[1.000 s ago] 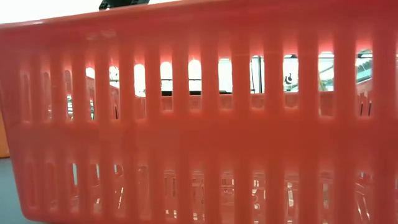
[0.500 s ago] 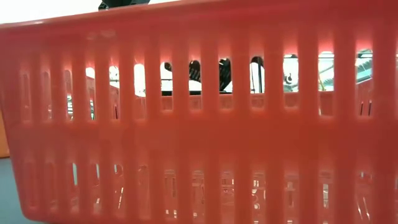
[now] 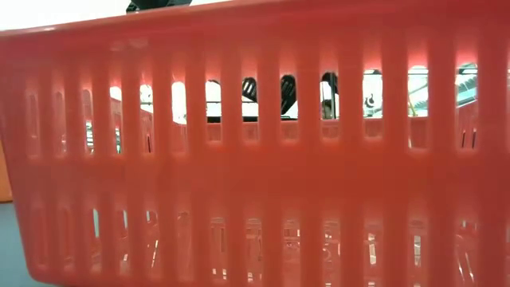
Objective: Stack baskets on shelf by color
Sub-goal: Stack the right black bin on the black bin on the shelf
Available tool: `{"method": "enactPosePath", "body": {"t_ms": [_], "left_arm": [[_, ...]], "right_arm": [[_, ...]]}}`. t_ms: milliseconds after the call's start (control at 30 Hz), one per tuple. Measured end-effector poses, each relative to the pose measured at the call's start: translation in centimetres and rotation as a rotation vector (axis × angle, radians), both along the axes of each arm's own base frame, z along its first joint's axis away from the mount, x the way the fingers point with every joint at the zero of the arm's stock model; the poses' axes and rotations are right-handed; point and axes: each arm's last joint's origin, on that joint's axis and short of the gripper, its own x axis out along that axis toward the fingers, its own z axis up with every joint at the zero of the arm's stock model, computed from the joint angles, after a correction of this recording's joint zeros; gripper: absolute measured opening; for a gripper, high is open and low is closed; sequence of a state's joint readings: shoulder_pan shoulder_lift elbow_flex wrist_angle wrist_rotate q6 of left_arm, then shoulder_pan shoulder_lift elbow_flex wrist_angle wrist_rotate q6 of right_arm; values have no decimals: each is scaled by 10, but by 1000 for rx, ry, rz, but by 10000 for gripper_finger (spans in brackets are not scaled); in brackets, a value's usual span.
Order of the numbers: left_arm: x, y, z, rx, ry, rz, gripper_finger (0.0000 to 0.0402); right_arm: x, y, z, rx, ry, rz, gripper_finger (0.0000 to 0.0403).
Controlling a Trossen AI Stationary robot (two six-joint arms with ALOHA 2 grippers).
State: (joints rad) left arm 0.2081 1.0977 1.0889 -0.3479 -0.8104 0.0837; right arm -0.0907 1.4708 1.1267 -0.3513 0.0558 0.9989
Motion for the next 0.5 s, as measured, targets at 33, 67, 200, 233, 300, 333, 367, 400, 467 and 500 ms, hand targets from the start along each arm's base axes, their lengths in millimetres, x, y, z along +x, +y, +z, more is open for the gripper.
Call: {"method": "enactPosePath", "body": {"t_ms": [33,67,200,233,300,333,367,400,467,500], "left_arm": [[0,0,0,0,-2,0,113],[0,0,0,0,-2,0,113],[0,0,0,0,-2,0,113],[0,0,0,0,-2,0,113],[0,0,0,0,-2,0,113],[0,0,0,0,-2,0,113],[0,0,0,0,-3,0,113],[0,0,0,0,-3,0,113],[0,0,0,-1,-5,1,113],[0,0,0,-1,-4,1,113]], "right_arm": [[0,0,0,12,-1,2,7],[0,-2,0,26,-2,5,7],[-2,-2,-2,50,18,19,6],[-3,-3,-2,53,30,22,6],[-5,-4,-4,56,57,24,6],[-6,-4,-5,52,67,28,6],[-6,-4,-5,47,72,30,6],[-6,-5,-5,44,74,29,6],[-6,-6,-5,40,73,30,6],[-6,-6,-5,37,71,32,6]]}}
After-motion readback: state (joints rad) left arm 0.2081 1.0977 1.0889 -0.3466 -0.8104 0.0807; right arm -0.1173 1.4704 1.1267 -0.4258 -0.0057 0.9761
